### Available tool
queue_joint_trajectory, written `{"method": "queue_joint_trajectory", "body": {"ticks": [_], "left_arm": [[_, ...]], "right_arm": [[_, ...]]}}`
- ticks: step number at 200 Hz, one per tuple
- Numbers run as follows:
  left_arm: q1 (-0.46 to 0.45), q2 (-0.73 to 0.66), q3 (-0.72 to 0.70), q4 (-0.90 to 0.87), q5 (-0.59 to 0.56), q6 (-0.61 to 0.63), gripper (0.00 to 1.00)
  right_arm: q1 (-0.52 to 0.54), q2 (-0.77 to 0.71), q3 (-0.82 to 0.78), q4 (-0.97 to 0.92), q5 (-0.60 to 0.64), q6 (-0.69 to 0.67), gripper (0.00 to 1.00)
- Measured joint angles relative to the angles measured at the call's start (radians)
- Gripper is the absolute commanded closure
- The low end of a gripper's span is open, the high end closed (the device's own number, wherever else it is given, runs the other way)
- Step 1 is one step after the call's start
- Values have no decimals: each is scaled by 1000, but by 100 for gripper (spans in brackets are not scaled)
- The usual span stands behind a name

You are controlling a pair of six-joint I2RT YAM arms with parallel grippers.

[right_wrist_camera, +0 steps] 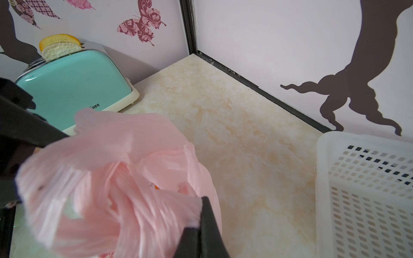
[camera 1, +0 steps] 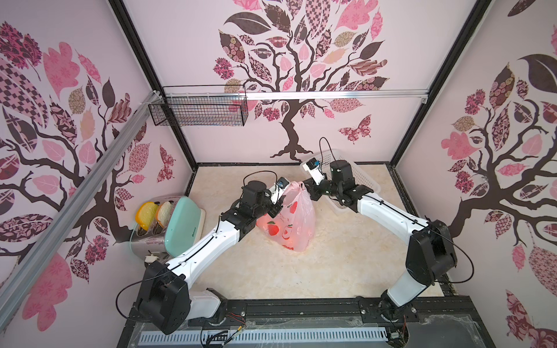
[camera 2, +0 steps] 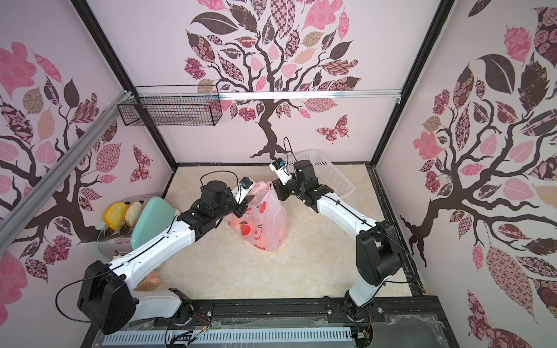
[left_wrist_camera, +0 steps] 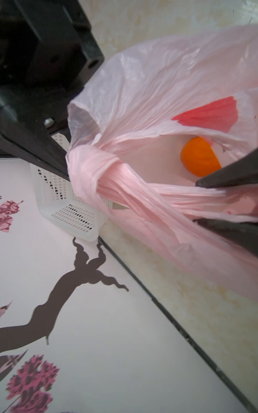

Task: Place the oranges into plastic bags & tie knots
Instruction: Tie the plastic bag at the center of the board.

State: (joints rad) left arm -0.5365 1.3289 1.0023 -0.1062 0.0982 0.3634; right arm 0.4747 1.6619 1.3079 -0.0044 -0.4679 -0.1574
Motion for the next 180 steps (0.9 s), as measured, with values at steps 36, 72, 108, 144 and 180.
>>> {"method": "queue_joint_trajectory", "body": {"ticks": [36, 72, 108, 144, 180], "left_arm": [[0, -1, 0, 1, 2, -5, 100], [0, -25, 0, -25, 11, -14, 100], [0, -101, 0, -138, 54, -75, 100], [4, -188, -8, -266, 61, -174, 100], [72, -275, -83, -335, 19, -344, 100]], "right_arm": [[0, 0, 0, 0, 0, 0, 100], [0, 0, 0, -3, 15, 0, 100], [2, 2, 12, -35, 63, -3, 100], [1, 1, 13, -48, 140, -4, 100], [-28, -19, 7, -74, 230, 4, 100]]}}
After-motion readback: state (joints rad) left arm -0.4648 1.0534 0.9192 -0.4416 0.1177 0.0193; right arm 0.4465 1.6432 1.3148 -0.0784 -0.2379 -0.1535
